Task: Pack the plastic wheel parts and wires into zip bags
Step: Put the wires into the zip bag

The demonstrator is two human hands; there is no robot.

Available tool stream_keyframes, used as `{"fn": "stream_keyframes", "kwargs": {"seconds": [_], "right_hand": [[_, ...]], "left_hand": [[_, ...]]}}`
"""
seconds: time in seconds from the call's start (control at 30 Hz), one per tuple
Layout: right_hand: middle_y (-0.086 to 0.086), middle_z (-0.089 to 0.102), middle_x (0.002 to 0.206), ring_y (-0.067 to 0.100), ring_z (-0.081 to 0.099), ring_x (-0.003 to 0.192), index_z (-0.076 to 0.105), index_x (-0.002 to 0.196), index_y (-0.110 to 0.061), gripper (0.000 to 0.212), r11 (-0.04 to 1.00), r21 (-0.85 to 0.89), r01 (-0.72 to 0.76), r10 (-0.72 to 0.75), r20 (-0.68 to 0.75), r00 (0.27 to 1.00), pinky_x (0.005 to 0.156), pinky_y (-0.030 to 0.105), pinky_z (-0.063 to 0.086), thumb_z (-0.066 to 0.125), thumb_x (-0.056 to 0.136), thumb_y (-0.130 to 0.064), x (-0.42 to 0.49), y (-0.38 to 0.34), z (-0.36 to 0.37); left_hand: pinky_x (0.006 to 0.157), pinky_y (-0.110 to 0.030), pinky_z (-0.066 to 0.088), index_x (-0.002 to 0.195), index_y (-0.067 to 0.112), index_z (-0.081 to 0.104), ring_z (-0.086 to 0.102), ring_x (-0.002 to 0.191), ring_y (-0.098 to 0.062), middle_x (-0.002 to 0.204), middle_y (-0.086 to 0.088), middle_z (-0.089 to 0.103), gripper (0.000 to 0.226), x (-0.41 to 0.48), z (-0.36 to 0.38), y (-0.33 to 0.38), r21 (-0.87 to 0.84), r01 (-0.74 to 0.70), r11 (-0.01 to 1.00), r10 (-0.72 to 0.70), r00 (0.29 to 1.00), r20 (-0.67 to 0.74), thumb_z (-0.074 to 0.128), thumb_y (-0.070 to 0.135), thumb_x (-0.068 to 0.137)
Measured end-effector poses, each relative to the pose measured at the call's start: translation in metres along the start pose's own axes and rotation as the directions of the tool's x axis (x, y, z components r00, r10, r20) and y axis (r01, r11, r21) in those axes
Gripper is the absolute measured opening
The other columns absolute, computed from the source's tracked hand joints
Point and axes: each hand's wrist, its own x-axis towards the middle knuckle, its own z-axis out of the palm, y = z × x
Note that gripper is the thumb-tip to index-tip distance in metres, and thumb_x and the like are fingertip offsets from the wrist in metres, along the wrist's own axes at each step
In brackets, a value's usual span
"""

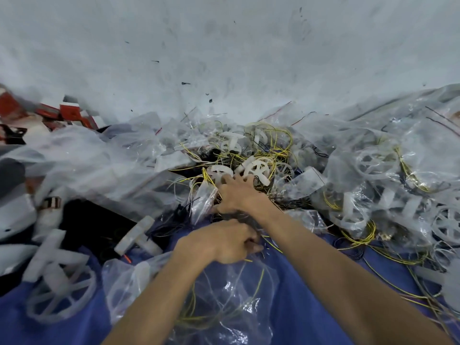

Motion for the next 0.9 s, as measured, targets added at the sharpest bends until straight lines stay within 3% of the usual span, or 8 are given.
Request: {"fn": "stream_keyframes", "kwargs": {"seconds": [0.2, 0.3, 0.4, 0.5, 0.6, 0.7, 0.8, 0.9], "right_hand": [[0.010, 0.047, 0.128, 0.031, 0.041, 0.116, 0.055, 0.122, -0.016, 0.043, 0.988, -0.123, -0.098, 0.070, -0.208, 0.976, 0.097, 0.054, 0.021, 0.044, 0.086, -0.037, -0.013, -0.008, 0.012], [0.007, 0.048, 0.128, 0.030, 0.045, 0.116, 0.057, 0.119, -0.015, 0.040, 0.980, -0.166, -0.107, 0.077, -0.177, 0.981, 0.099, 0.055, 0.024, 0.044, 0.086, -0.033, -0.022, 0.000, 0.009], [0.007, 0.052, 0.124, 0.030, 0.051, 0.113, 0.056, 0.116, -0.011, 0.038, 0.988, -0.111, -0.102, 0.087, -0.135, 0.987, 0.096, 0.050, 0.032, 0.045, 0.086, -0.032, -0.027, 0.015, -0.001], [0.004, 0.056, 0.092, 0.024, 0.056, 0.093, 0.051, 0.082, -0.010, 0.021, 0.984, -0.114, -0.134, 0.122, -0.107, 0.987, 0.082, 0.037, 0.038, 0.044, 0.088, -0.030, -0.027, 0.030, -0.024], [0.001, 0.051, 0.078, 0.019, 0.052, 0.079, 0.051, 0.074, -0.011, 0.024, 0.995, -0.076, -0.064, 0.072, 0.109, 0.991, 0.078, 0.032, 0.041, 0.046, 0.091, -0.027, -0.020, 0.044, -0.043], [-0.004, 0.060, 0.089, 0.007, 0.060, 0.077, 0.060, 0.092, -0.019, 0.012, 0.926, 0.376, -0.039, -0.172, 0.511, 0.842, 0.072, 0.024, 0.047, 0.056, 0.092, -0.030, -0.016, 0.061, -0.062], [-0.004, 0.066, 0.105, 0.010, 0.064, 0.094, 0.058, 0.118, -0.019, 0.033, 0.753, 0.649, -0.104, -0.052, 0.216, 0.975, 0.093, 0.034, 0.047, 0.058, 0.089, -0.034, -0.004, 0.082, -0.071], [0.011, 0.044, 0.141, 0.031, 0.040, 0.129, 0.042, 0.136, -0.018, 0.059, 0.849, 0.447, -0.282, 0.294, 0.044, 0.955, 0.109, 0.048, 0.030, 0.055, 0.086, -0.047, 0.012, 0.095, -0.044]], "left_hand": [[0.084, -0.030, 0.044, 0.089, 0.020, 0.064, 0.055, 0.091, -0.017, 0.094, -0.001, 0.065, 0.023, 0.000, 0.001, -0.005, 0.006, 0.028, 1.000, -0.029, 0.997, 0.075, 0.047, 0.033, 0.098], [0.074, -0.029, 0.038, 0.064, 0.026, 0.043, 0.048, 0.078, -0.019, 0.069, 0.003, 0.048, 0.035, -0.001, -0.001, -0.007, 0.020, 0.044, 0.999, -0.046, 0.995, 0.094, 0.047, 0.033, 0.098], [0.068, -0.026, 0.032, 0.068, 0.025, 0.043, 0.044, 0.074, -0.020, 0.064, 0.004, 0.044, 0.032, -0.002, -0.001, -0.009, 0.019, 0.047, 0.999, -0.049, 0.993, 0.110, 0.046, 0.033, 0.099], [0.067, -0.024, 0.029, 0.076, 0.021, 0.046, 0.042, 0.072, -0.017, 0.062, 0.009, 0.042, 0.026, -0.003, -0.002, -0.009, 0.015, 0.041, 0.999, -0.043, 0.992, 0.115, 0.045, 0.034, 0.099], [0.070, -0.024, 0.032, 0.076, 0.021, 0.046, 0.043, 0.073, -0.016, 0.064, 0.008, 0.042, 0.027, -0.003, -0.002, -0.011, -0.007, 0.054, 0.999, -0.053, 0.991, 0.125, 0.044, 0.035, 0.099], [0.074, -0.027, 0.035, 0.070, 0.026, 0.042, 0.045, 0.077, -0.017, 0.067, 0.008, 0.043, 0.031, -0.003, -0.001, -0.012, -0.021, 0.076, 0.997, -0.072, 0.985, 0.157, 0.044, 0.037, 0.099], [0.074, -0.029, 0.036, 0.067, 0.030, 0.041, 0.044, 0.072, -0.013, 0.068, 0.009, 0.043, 0.033, -0.005, -0.001, -0.013, -0.041, 0.089, 0.995, -0.080, 0.982, 0.173, 0.043, 0.038, 0.099], [0.072, -0.028, 0.034, 0.065, 0.030, 0.041, 0.040, 0.064, -0.005, 0.068, 0.009, 0.043, 0.034, -0.005, -0.001, -0.013, -0.044, 0.091, 0.995, -0.082, 0.982, 0.171, 0.043, 0.039, 0.098]]}}
